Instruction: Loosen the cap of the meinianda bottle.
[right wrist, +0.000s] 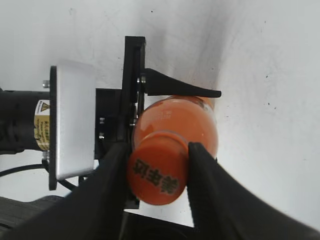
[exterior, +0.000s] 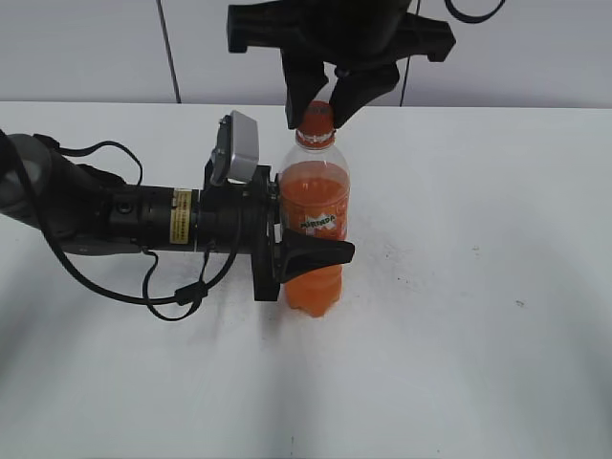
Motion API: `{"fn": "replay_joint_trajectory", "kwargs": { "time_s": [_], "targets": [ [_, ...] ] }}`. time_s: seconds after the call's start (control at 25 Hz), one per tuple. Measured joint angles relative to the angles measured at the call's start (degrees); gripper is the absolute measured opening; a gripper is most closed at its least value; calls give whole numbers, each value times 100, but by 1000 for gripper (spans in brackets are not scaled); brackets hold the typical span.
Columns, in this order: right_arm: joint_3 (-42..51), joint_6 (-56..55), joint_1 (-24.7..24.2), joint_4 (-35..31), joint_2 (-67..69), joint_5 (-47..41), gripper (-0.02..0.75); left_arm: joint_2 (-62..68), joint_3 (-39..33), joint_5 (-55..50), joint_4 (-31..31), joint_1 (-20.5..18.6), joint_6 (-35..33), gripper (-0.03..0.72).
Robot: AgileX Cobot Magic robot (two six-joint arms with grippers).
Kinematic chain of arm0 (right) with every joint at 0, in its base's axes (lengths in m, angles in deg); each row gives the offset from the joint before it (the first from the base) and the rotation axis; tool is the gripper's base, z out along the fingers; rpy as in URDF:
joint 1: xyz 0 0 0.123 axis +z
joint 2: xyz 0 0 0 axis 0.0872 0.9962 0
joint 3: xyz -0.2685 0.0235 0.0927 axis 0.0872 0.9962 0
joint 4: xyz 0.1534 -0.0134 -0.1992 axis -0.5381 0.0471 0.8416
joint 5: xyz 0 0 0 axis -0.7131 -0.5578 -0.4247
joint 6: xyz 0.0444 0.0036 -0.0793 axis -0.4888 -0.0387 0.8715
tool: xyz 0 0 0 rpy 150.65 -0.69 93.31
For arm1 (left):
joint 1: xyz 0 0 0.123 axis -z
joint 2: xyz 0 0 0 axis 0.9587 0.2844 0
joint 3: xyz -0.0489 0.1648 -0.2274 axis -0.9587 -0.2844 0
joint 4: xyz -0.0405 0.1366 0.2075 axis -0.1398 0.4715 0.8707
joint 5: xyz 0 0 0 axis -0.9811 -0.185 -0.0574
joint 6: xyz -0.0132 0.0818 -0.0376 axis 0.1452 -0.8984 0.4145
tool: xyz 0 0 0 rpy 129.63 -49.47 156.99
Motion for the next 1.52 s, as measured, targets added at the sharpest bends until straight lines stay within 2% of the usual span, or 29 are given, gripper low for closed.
{"fn": "replay_joint_trajectory", "kwargs": {
  "time_s": [0.28,0.48,1.16,1.32,1.52],
  "targets": [
    [-10,3080,0,-93,0,-6,272,0,0,11,6,-9,5,422],
    [-16,4335,0,-105,0,-6,272,0,0,11,6,-9,5,422],
    [-16,5946,1,-385,-414,-1,269,0,0,-1,3,-3,5,422],
    [-16,5418,1,-242,-605,-1,269,0,0,-1,3,-3,5,422],
    [-2,4071,-164,553,-795,-1,269,0,0,-12,3,-3,5,422]
  ]
}}
